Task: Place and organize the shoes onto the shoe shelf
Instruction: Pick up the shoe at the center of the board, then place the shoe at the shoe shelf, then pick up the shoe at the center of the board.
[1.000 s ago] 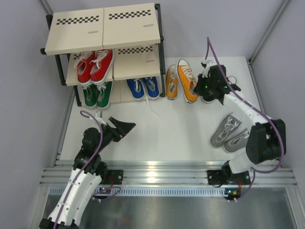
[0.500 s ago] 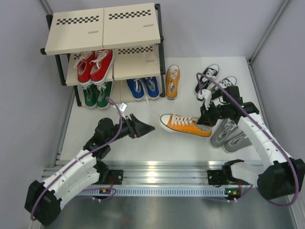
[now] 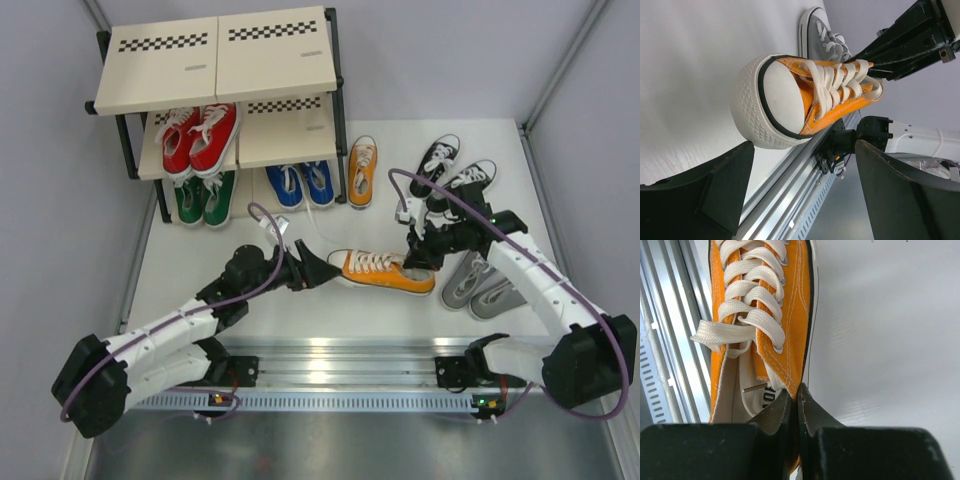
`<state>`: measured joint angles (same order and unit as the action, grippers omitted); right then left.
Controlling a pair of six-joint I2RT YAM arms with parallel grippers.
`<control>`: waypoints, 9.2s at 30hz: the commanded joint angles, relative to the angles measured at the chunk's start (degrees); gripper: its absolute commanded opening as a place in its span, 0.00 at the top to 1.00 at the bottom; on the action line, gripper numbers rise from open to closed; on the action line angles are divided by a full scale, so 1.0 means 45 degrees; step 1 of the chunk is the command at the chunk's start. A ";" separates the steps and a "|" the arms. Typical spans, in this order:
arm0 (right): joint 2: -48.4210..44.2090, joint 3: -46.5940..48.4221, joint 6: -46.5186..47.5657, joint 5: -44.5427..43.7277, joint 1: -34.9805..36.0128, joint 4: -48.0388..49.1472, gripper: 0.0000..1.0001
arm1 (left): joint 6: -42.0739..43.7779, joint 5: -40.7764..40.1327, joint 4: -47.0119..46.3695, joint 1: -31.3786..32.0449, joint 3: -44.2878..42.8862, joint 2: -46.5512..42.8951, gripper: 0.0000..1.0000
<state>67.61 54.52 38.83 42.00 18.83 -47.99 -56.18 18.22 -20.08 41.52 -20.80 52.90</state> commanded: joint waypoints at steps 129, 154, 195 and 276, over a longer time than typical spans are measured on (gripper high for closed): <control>0.2293 0.8638 0.1491 -0.3471 0.6343 -0.1349 1.00 | 0.7350 -0.5008 1.2137 -0.4656 -0.5517 -0.7671 0.02; 1.0209 1.6868 -0.0269 -1.0270 0.6285 0.3046 1.00 | 0.5512 -0.4127 1.2567 -0.4617 -0.3933 -1.1151 0.02; 1.0522 1.5755 0.0727 -0.9961 0.5503 0.4473 0.63 | 0.5532 -0.3794 1.2567 -0.4636 -0.3914 -1.1190 0.02; 0.7401 0.5388 -0.8771 -0.3012 -0.1234 0.5666 1.00 | -0.0366 0.1047 0.5169 -0.4597 0.2024 -0.7169 0.04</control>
<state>111.90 79.85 -10.13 17.96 14.74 -21.61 -55.40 18.55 13.41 20.78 -12.49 18.63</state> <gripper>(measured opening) 0.030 0.962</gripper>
